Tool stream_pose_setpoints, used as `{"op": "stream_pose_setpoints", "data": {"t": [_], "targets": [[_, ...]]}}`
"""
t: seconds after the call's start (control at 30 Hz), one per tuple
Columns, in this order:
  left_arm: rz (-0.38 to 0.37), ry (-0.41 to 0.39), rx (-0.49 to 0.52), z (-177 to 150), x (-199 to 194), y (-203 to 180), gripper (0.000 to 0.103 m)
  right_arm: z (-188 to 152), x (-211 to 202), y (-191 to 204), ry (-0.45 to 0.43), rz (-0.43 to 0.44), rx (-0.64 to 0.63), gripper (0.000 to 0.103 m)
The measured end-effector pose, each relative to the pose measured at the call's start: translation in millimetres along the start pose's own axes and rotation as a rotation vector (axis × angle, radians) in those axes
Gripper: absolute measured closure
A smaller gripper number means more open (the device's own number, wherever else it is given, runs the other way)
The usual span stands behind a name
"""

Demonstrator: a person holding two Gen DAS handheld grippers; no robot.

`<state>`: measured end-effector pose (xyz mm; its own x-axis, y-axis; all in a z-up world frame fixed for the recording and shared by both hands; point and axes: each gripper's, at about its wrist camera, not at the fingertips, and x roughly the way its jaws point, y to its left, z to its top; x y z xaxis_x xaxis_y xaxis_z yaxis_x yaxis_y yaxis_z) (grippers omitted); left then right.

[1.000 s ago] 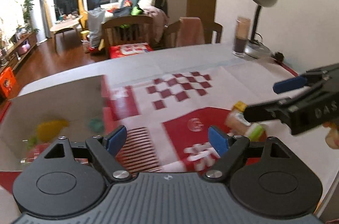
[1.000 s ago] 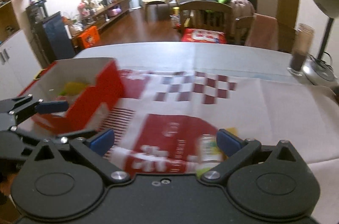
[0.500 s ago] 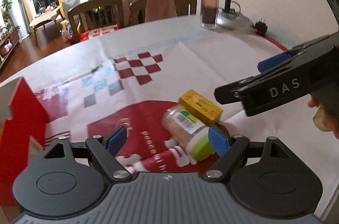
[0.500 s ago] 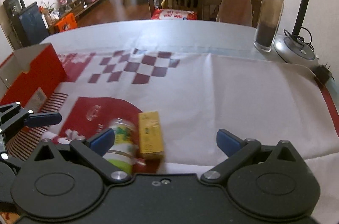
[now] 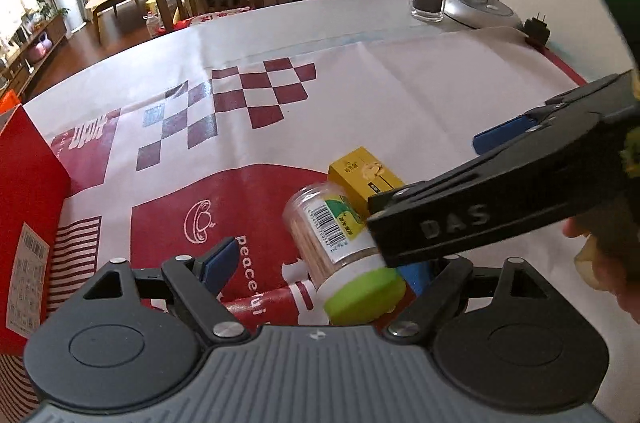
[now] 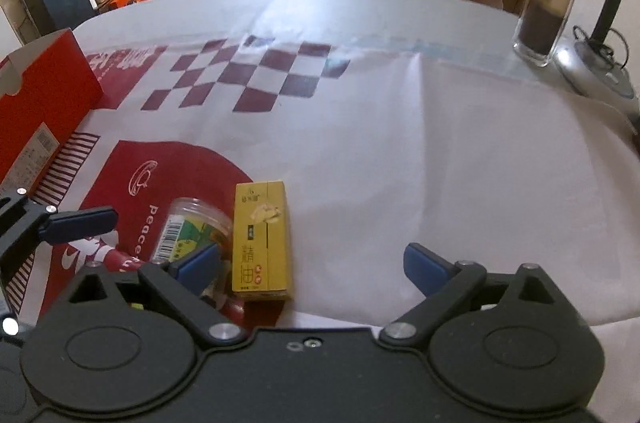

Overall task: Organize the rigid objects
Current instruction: 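Grasp the green-lidded clear jar with left tool while right tool grasps the yellow box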

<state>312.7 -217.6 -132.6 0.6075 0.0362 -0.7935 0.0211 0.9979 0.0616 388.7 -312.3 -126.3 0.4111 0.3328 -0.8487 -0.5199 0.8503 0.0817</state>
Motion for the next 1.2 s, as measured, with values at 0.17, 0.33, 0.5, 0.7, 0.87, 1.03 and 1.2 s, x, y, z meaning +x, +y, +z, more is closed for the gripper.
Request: {"op": "stream_pose_setpoints", "data": {"t": [0.17, 0.33, 0.5, 0.7, 0.87, 1.03, 1.2], "targets": [[0.024, 0.024, -0.037, 1.7, 8.8, 4.1, 0.017, 3.9, 12.1, 4.9, 0.015, 0.0, -0.025, 0.017], [0.038, 0.03, -0.051, 5.1, 16.4, 8.9, 0.021, 7.4, 20.7, 10.5, 0.024, 0.005, -0.042, 0.03], [0.001, 0.036, -0.035, 5.5, 21.8, 9.1, 0.041, 7.9, 26.3, 12.2, 0.034, 0.022, -0.039, 0.042], [-0.029, 0.029, -0.016, 3.0, 19.4, 5.6, 0.055, 7.4, 24.6, 18.0, 0.022, 0.021, -0.063, 0.06], [-0.032, 0.024, -0.034, 1.4, 15.9, 8.6, 0.058, 8.3, 22.4, 20.1, 0.019, 0.035, -0.056, 0.073], [-0.033, 0.031, -0.068, 1.0, 12.3, 18.8, 0.059, 8.2, 16.0, 21.4, 0.011, 0.035, -0.042, 0.073], [-0.039, 0.038, -0.146, -0.7, 5.3, 39.0, 0.059, 8.0, 6.6, 24.1, 0.023, 0.035, -0.026, 0.073]]}}
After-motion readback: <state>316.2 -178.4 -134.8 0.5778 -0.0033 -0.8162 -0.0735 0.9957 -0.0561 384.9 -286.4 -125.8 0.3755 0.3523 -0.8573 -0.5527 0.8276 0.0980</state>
